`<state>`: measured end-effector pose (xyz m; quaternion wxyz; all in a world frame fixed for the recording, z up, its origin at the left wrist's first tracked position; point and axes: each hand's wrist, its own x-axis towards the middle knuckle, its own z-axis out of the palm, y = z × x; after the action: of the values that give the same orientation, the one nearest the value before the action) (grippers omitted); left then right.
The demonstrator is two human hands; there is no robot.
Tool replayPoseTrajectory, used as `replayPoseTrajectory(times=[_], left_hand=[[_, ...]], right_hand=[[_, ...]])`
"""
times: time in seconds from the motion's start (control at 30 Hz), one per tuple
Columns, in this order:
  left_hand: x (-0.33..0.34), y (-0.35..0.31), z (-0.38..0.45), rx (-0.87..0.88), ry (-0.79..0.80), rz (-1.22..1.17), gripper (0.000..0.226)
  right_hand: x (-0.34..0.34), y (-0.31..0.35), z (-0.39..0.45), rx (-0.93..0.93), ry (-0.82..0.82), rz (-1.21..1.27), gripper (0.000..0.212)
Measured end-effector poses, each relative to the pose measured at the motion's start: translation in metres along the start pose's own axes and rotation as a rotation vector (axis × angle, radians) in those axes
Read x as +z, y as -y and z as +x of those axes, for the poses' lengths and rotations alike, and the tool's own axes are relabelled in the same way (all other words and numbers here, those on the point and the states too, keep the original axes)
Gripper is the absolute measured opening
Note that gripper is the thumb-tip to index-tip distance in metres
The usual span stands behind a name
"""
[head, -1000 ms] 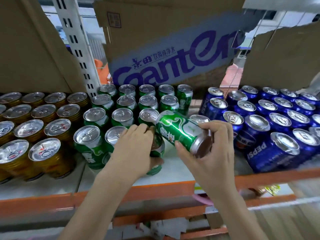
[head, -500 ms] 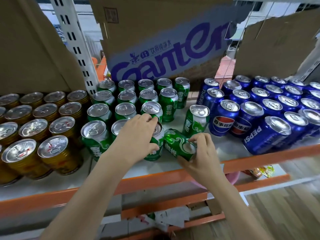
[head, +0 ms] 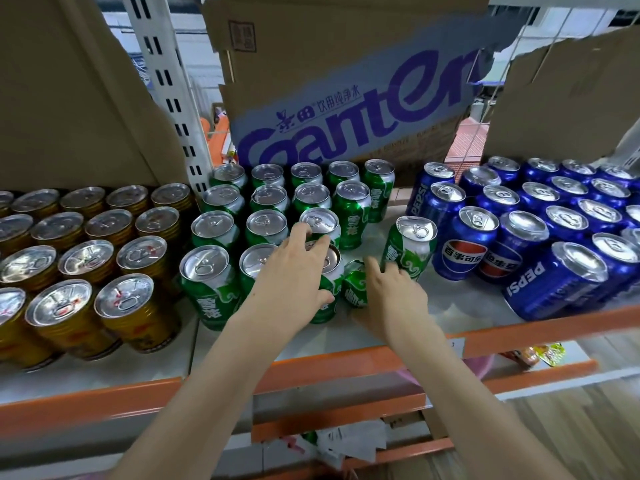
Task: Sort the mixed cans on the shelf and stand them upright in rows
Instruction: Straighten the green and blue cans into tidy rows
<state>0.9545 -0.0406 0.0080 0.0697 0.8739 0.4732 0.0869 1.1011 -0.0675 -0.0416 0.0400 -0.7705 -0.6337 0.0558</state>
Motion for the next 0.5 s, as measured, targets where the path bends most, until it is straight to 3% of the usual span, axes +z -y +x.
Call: replayPoseTrajectory(times=[0.17,0.37,0.5], left_hand=[[0.0,0.0,0.002,-0.019,0.01,0.004,0.083],[-0.002,-0.001,0.007,-0.053,0.005,0.038,0.07],[-0.005,-0.002,0.008,-0.07,0.006,0.028,0.07]], right_hand=[[-0.006,-0.011,0.0,0.007,-0.078,0.108,0.061],[-0.055,-0.015,-0.014,-0.138,-0.068,0.518,0.062],[-0.066,-0.012,-0.007,-0.285,-0.077,0.539,0.074]])
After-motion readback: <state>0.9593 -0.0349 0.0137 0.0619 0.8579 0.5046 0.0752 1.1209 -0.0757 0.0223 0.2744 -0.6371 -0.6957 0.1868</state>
